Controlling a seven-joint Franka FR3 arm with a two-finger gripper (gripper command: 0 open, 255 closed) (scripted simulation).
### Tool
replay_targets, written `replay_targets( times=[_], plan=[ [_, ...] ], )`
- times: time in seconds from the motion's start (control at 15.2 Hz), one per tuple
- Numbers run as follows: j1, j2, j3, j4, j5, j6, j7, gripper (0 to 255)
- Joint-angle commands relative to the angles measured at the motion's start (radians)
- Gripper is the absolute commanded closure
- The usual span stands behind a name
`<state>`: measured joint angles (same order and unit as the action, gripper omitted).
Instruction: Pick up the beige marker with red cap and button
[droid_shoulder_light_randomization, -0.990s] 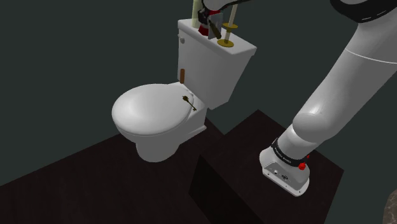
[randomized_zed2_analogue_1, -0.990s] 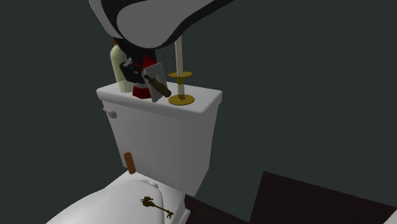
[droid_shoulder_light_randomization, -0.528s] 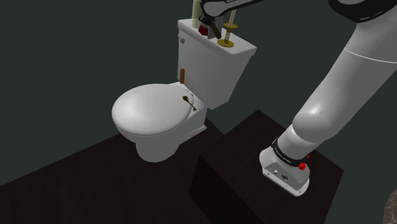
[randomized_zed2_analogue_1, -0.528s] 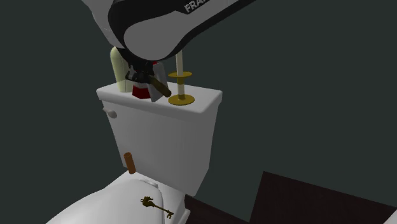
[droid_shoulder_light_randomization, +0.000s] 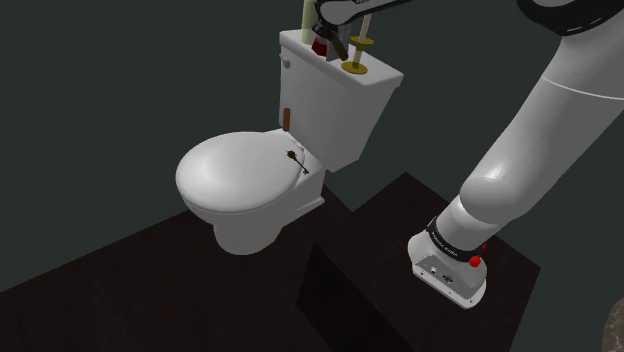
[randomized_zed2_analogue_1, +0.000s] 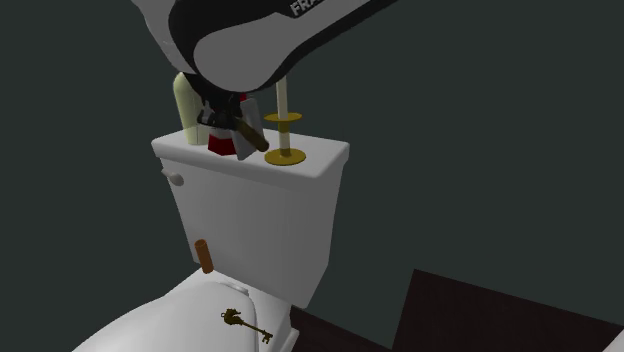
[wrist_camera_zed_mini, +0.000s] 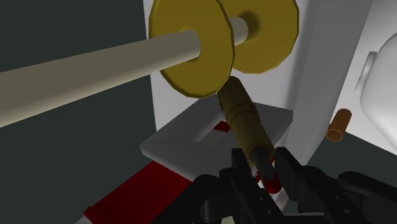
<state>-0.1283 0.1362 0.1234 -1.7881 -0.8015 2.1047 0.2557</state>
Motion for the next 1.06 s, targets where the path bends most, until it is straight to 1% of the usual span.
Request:
replay_targets(
  times=[0.0,0.86,0.99],
  plan=[
    [0.001,-0.004,0.001,0.013,0.007,-0.013,-0.013,255],
    [0.006,-0.019,0.010,0.152,0.060,-0.134,-0.121,255],
    [0.006,-0.019,0.011,0.154,0.060,-0.136,-0.122,255]
  ],
)
